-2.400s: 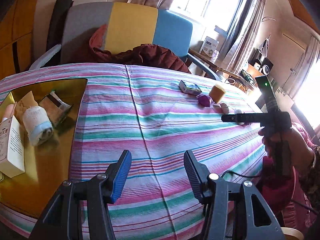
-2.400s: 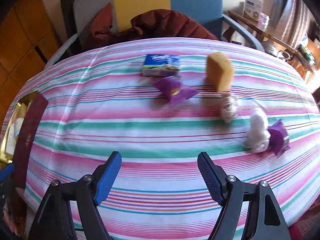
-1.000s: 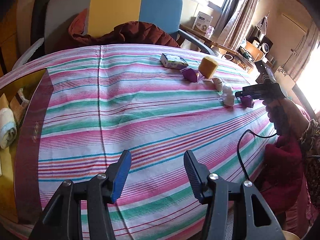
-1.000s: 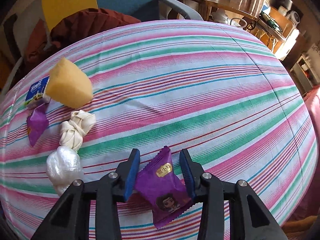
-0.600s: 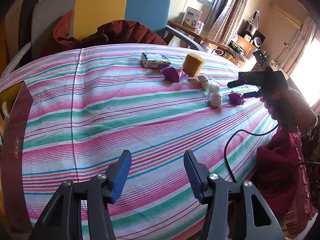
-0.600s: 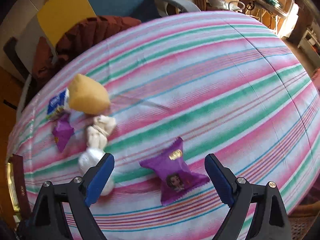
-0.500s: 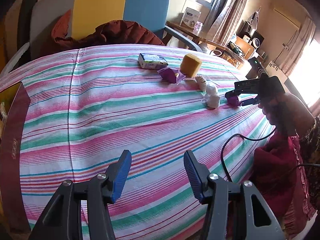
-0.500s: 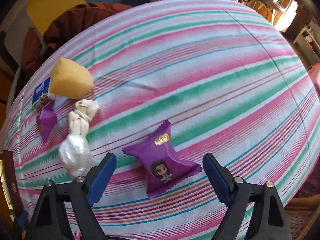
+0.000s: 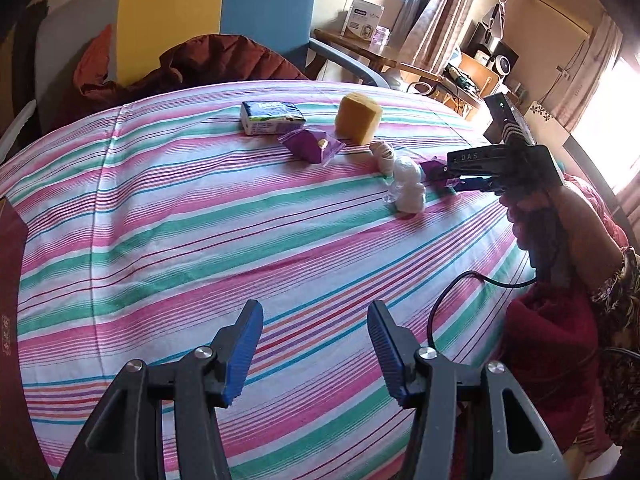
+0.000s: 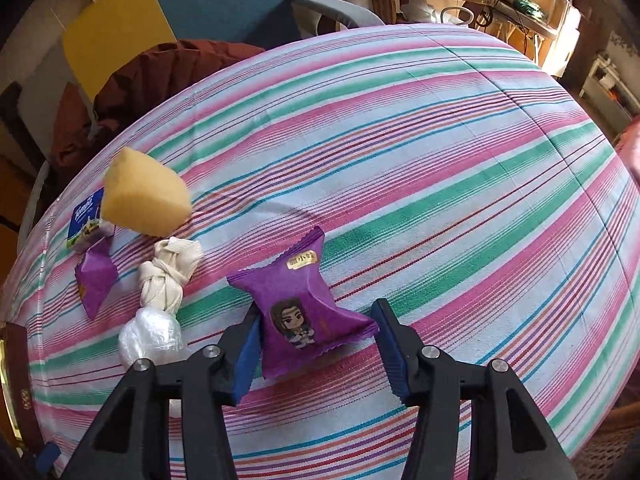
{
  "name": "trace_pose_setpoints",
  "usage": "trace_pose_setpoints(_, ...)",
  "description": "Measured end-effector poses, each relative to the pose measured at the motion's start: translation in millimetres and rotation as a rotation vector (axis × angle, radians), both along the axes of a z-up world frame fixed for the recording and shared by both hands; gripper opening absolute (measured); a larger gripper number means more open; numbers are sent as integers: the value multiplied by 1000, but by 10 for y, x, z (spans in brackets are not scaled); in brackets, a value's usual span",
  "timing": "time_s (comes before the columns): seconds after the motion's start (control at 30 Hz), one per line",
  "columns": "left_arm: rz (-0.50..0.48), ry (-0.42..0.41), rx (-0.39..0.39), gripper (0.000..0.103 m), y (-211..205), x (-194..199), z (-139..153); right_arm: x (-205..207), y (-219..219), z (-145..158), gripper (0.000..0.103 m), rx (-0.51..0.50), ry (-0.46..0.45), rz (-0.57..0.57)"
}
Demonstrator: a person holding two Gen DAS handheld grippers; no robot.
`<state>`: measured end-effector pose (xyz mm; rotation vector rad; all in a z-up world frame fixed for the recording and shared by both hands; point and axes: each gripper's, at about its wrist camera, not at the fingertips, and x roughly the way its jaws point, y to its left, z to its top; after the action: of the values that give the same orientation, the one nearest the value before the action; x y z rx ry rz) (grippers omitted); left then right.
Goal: Organize objects
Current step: 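Grasp the clear plastic-wrapped bundle with the left gripper while the right holds the purple packet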
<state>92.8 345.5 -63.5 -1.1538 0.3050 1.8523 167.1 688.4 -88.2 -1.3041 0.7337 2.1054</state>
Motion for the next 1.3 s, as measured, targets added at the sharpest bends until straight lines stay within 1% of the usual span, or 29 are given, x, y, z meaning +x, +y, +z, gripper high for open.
trace_pose_setpoints(0.03,-8,0,-1,55,68,4,-8,-21,2,15,67,-11,17,6)
trace_pose_setpoints(0.1,-26,8,-6,55,222,20,-25,20,35,55,72,-8,31,-12)
trace_pose_setpoints(0.17,-37,6,-8,55,347,27,-38,51,53,67,73,21,10,-32)
trace_pose_setpoints(0.23,-52,4,-6,55,483,37,-44,80,104,70,72,9,23,-42)
trace_pose_setpoints(0.27,-58,7,-6,55,547,46,-46,5,206,59,71,-7,28,-40)
trace_pose_setpoints(0.3,-67,9,-6,55,621,54,-48,-11,205,49,67,-11,28,-31)
trace_pose_setpoints(0.37,-78,10,-6,55,761,56,-57,-51,170,77,58,12,16,3)
trace_pose_setpoints(0.4,-82,9,-1,55,823,46,-58,-78,139,83,44,18,10,30)
trace_pose_setpoints(0.43,-85,7,1,55,890,37,-62,-143,111,58,37,25,-2,47)
trace_pose_setpoints(0.5,-86,5,1,55,1035,12,-82,-175,103,54,33,49,-20,57)
trace_pose_setpoints(0.6,-87,0,-5,55,1227,-11,-132,-150,178,73,31,-4,49,37)
trace_pose_setpoints(0.67,-93,-1,-8,55,1368,-18,-162,-134,190,88,31,-16,74,31)
trace_pose_setpoints(0.73,-101,6,-14,61,1493,-18,-191,-140,190,104,31,-22,90,35)
trace_pose_setpoints(0.83,-110,24,-16,66,1666,-3,-223,-125,213,125,31,-29,113,31)
trace_pose_setpoints(1.0,-126,92,-40,66,1911,-14,-345,-74,250,137,31,-51,141,2)
trace_pose_setpoints(1.07,-123,120,-22,66,1921,-36,-388,-64,238,142,31,-53,143,2)
trace_pose_setpoints(1.1,-107,139,-16,65,1904,-58,-416,-67,236,143,31,-52,143,3)
trace_pose_setpoints(1.17,-86,129,14,57,1846,-97,-420,-69,222,141,31,-50,142,1)
trace_pose_setpoints(1.2,-86,119,32,43,1804,-114,-408,-71,225,139,31,-47,141,0)
trace_pose_setpoints(1.23,-85,121,30,37,1774,-118,-411,-66,228,139,31,-45,141,-1)
trace_pose_setpoints(1.3,-87,127,34,37,1683,-118,-422,-68,230,133,31,-46,143,-2)
